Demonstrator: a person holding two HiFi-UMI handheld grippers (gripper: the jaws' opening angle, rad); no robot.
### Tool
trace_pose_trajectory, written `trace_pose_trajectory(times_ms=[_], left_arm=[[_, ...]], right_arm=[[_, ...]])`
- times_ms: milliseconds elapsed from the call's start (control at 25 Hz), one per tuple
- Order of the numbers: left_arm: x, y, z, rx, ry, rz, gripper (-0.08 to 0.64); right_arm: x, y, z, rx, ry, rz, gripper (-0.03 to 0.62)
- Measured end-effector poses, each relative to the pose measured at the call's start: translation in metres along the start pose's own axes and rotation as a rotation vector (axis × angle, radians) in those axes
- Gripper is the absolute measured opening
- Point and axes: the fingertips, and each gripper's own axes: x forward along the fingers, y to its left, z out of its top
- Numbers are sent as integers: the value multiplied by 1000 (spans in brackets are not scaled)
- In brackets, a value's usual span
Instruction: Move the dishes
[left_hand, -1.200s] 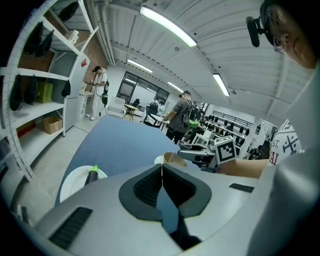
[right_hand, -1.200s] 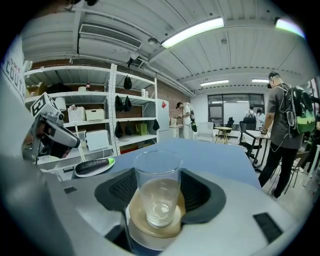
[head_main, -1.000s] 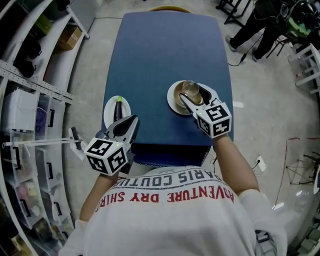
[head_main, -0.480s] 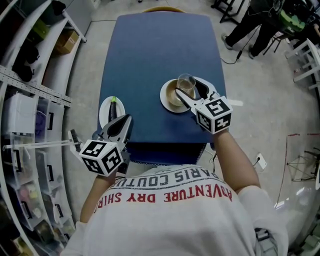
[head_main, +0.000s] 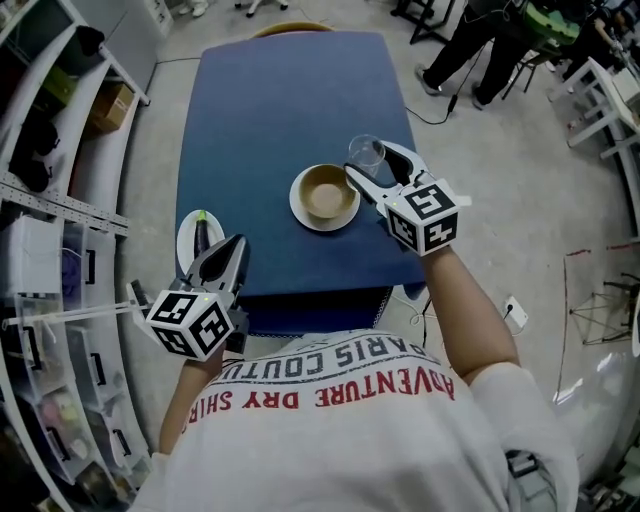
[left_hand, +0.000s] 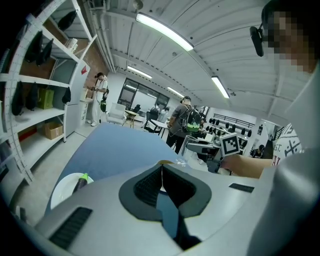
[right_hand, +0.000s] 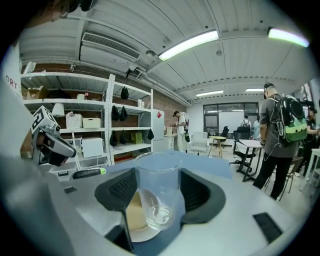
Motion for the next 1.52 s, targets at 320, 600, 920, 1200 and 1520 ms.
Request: trace_pose_trajectory(times_ms=[320, 600, 920, 1200, 1520], left_arm=[[20, -8, -8, 1, 35, 9, 29], [28, -15, -14, 0, 52, 31, 29], [35, -14, -21, -9, 52, 65, 29], [40, -21, -26, -12, 57, 66, 29], [42, -27, -22, 11, 65, 35, 29]], right_arm=[[-6, -43, -33, 41, 45, -53, 278], [-5, -72, -57, 55, 69, -78, 278], [-6, -79, -74, 60, 50, -77, 278], [-4, -79, -74, 51, 44, -66, 279], [-25, -80, -63, 119, 20, -120, 293]])
